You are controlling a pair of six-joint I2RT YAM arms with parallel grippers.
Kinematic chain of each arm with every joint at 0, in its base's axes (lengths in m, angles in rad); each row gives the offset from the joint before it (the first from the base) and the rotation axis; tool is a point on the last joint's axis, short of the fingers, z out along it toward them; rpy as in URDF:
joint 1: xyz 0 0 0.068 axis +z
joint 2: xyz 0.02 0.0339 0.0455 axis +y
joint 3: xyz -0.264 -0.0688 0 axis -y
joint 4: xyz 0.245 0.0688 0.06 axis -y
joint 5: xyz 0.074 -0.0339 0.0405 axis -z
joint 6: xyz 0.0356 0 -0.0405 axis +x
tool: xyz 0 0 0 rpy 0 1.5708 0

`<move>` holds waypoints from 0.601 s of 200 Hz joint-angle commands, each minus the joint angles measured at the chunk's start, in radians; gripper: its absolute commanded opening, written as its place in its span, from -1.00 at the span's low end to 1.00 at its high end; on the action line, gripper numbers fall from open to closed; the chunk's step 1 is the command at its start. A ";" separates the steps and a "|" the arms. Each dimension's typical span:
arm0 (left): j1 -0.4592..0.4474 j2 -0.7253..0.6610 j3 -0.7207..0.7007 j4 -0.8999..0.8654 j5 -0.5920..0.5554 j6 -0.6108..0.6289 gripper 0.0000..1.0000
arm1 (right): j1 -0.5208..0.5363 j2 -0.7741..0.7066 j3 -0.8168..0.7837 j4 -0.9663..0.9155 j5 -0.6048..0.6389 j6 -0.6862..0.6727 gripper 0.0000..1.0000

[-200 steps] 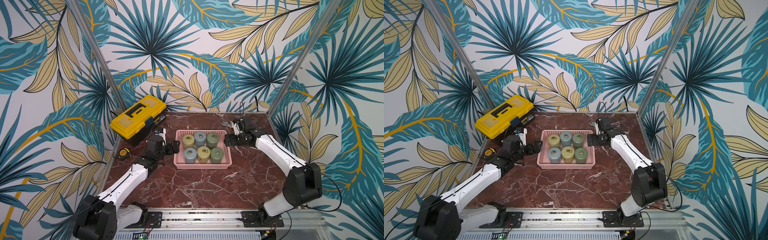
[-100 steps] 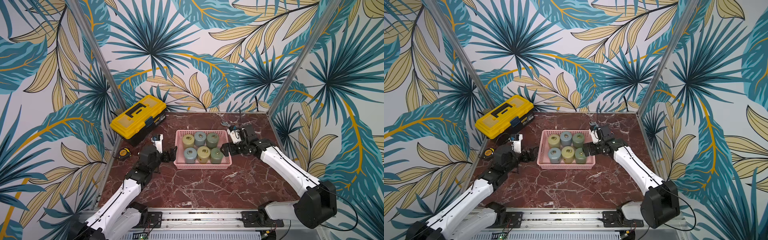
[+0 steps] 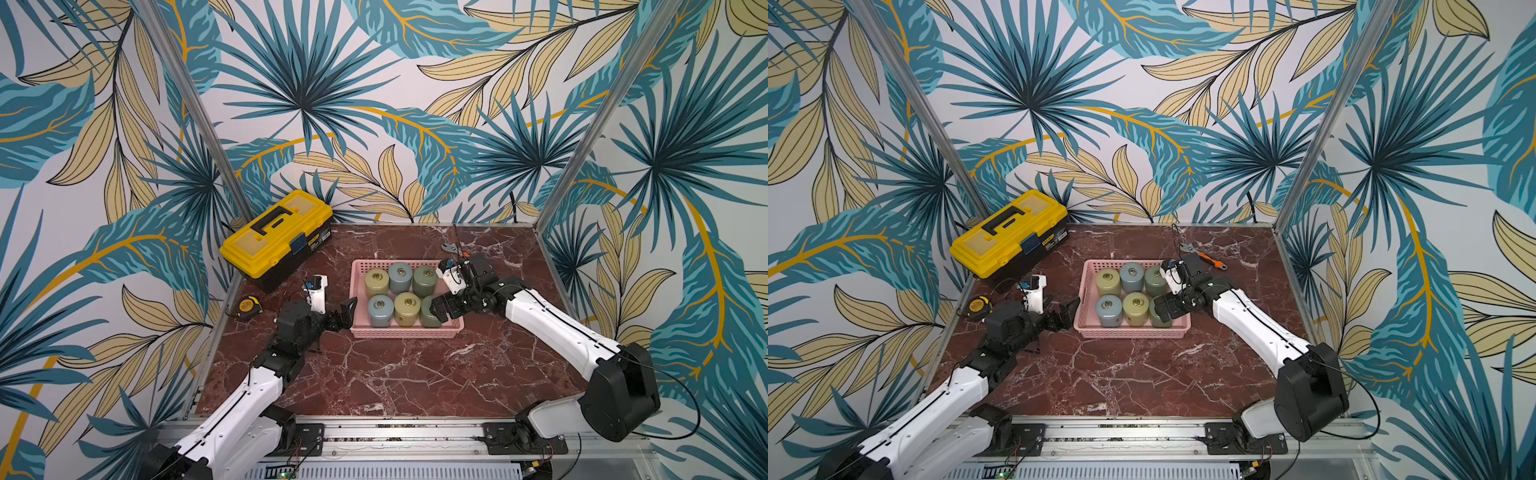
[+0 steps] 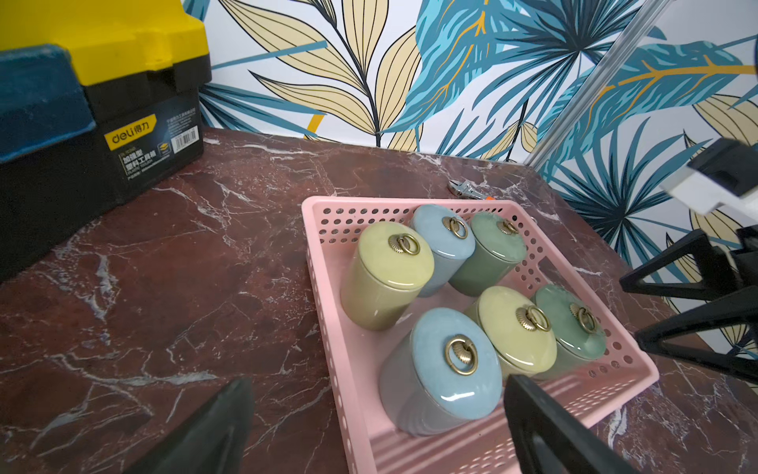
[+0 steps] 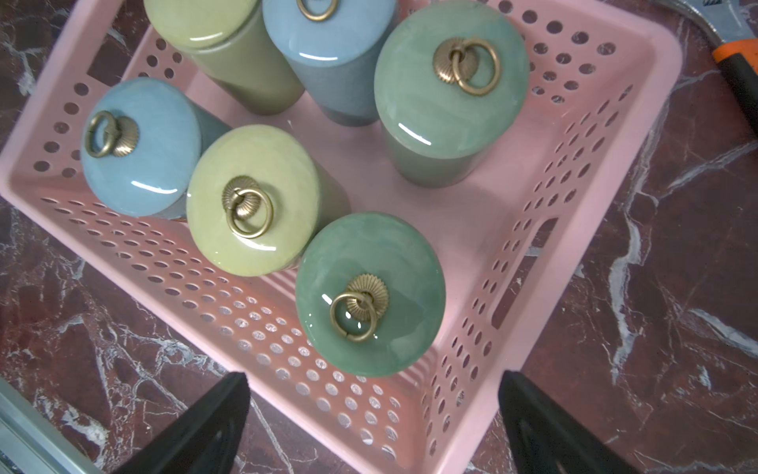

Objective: Take the tea canister out of the basket
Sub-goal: Pick up the tea canister from the basket.

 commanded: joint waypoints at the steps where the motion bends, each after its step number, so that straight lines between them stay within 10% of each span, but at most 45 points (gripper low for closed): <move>1: 0.005 -0.021 -0.025 0.030 0.004 0.015 1.00 | 0.009 0.037 0.029 -0.023 0.010 -0.045 0.98; 120: 0.005 -0.037 -0.044 0.049 -0.009 0.023 1.00 | 0.046 0.216 0.113 -0.026 0.063 -0.075 0.98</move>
